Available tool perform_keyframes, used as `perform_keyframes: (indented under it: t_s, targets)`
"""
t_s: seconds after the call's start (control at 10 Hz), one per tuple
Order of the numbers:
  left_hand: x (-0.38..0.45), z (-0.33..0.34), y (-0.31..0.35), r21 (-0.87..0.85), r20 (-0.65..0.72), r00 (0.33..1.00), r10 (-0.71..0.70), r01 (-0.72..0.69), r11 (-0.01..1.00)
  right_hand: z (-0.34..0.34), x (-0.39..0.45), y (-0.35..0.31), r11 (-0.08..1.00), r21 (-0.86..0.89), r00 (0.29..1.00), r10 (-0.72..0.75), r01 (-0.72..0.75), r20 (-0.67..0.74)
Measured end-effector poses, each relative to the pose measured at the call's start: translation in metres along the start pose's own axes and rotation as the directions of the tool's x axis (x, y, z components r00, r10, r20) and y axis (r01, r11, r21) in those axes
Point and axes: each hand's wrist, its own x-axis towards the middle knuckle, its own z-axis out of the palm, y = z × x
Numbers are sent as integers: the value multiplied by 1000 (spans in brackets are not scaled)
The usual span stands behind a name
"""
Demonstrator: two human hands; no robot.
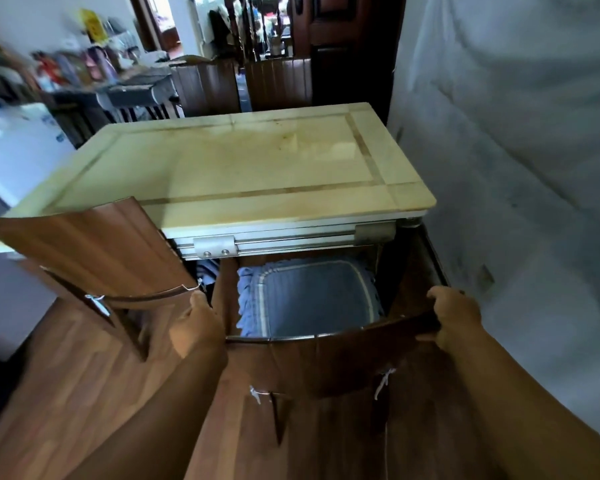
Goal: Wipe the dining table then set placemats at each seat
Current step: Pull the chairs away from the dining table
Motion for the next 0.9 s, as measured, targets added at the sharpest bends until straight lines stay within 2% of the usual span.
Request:
perform_keyframes:
  t_s: [0.2,0.3,0.4,0.6,0.8,0.9]
  targets:
    - [33,20,8,-77,-144,985,98,-110,991,23,14,-16,1000,-8,1000,-24,24,21]
    - [47,31,18,-59,-107,991,84,-91,994,35,23,-26,999,-22,999,-33,33,22]
    - [75,50,36,-114,-40,996,75,-79,990,62,45,-44,997,-61,998,-46,47,32]
    - [139,97,82,-51,-7,996,92,-92,994,121,89,-87,994,-113,995,14,-3,101]
    - [196,142,112,-6,56,994,98,-98,995,176,120,-115,986,-96,989,-128,135,68]
    - [219,162,118,-32,-45,991,125,-127,991,203,138,-120,994,-78,997,-68,71,43]
